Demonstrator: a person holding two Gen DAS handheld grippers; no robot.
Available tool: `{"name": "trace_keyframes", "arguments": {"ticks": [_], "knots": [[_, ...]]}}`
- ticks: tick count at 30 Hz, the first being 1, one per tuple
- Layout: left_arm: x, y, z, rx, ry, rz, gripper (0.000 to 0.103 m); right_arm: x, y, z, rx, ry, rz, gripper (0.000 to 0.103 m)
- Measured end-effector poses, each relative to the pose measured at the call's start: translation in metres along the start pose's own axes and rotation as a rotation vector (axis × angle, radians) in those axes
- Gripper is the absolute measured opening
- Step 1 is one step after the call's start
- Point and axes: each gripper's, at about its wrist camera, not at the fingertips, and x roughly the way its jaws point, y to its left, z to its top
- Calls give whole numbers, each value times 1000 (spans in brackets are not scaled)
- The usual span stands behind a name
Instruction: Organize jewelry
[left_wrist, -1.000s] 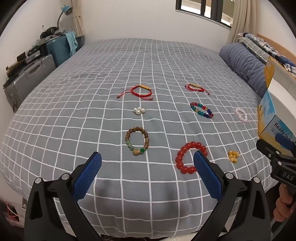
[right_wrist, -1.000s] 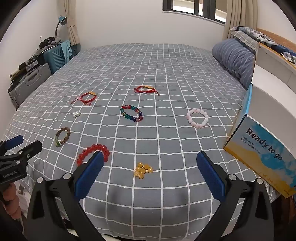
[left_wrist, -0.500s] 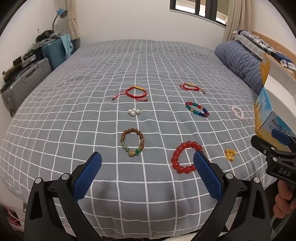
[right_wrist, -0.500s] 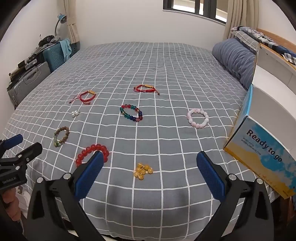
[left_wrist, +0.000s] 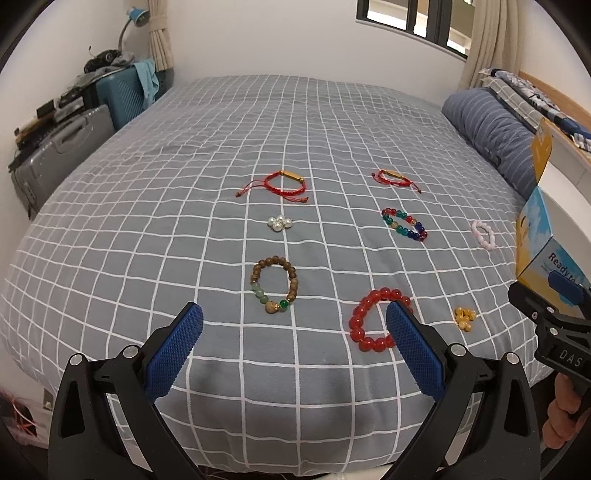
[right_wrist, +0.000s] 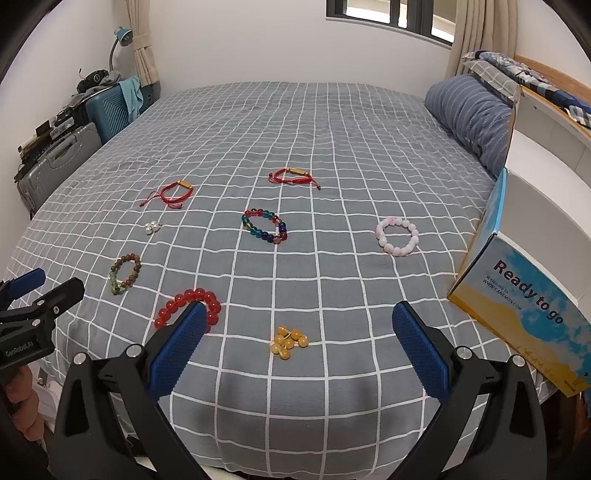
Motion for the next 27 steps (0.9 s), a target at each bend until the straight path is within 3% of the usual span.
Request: {"name": "trace_keyframes", "arguments": {"ticks": [7, 27], "knots": [[7, -3, -4, 12, 16, -9, 98, 2, 5, -1, -29, -26, 13, 97], [8, -16, -1, 47, 34, -16, 98, -3, -1, 4, 9, 9, 18, 97]]}}
